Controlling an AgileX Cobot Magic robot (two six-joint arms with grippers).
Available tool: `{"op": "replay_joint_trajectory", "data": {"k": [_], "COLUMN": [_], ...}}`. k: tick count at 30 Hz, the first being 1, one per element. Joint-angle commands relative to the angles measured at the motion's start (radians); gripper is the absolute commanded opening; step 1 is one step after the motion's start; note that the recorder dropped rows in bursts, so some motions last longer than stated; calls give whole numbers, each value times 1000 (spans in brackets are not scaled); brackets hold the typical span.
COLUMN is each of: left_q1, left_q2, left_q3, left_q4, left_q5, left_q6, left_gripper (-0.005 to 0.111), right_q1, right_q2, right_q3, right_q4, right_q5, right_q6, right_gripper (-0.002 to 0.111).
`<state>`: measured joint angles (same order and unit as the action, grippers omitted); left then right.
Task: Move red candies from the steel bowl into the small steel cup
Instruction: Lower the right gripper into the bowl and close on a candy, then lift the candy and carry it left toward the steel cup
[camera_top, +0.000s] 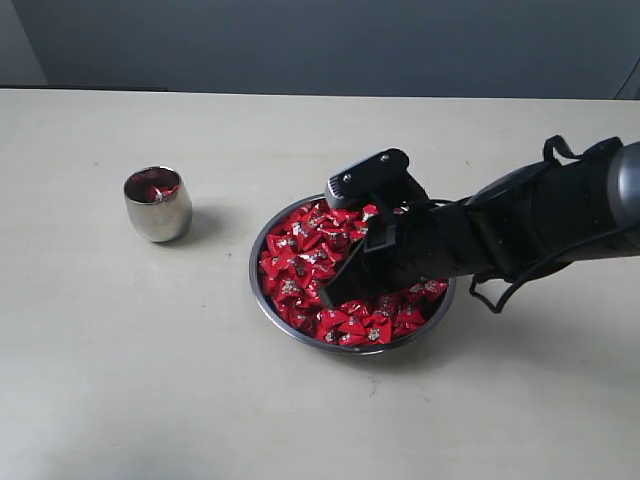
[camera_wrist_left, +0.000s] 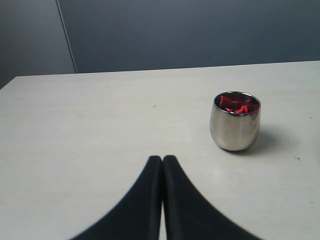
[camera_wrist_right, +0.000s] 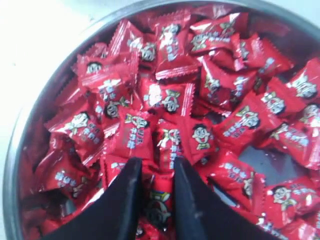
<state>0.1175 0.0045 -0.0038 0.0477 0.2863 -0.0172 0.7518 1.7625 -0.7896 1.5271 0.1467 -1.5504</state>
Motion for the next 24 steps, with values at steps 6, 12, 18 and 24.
{"op": "replay_joint_trajectory", "data": {"k": [6,12,18,24], "left_q1": [1,1,1,1], "left_q2": [-4,-4,-4,-4], "left_q3": [4,4,4,4], "left_q4": [-2,-2,-2,-2], "left_q5": [-2,-2,-2,-2], "left_q6": [-2,-2,-2,-2], "left_gripper": [0,0,0,0], "right_q1": [1,1,1,1], "right_q2": [-65,-73,-73,-71], "right_q3": [-4,-4,-8,-72], "right_q4": [-1,-1,-21,-65], "right_q5": [-55,-139,-293,-285], "right_q6": [-1,-1,-1,-1], "right_gripper": [-1,-1,-1,-1]}}
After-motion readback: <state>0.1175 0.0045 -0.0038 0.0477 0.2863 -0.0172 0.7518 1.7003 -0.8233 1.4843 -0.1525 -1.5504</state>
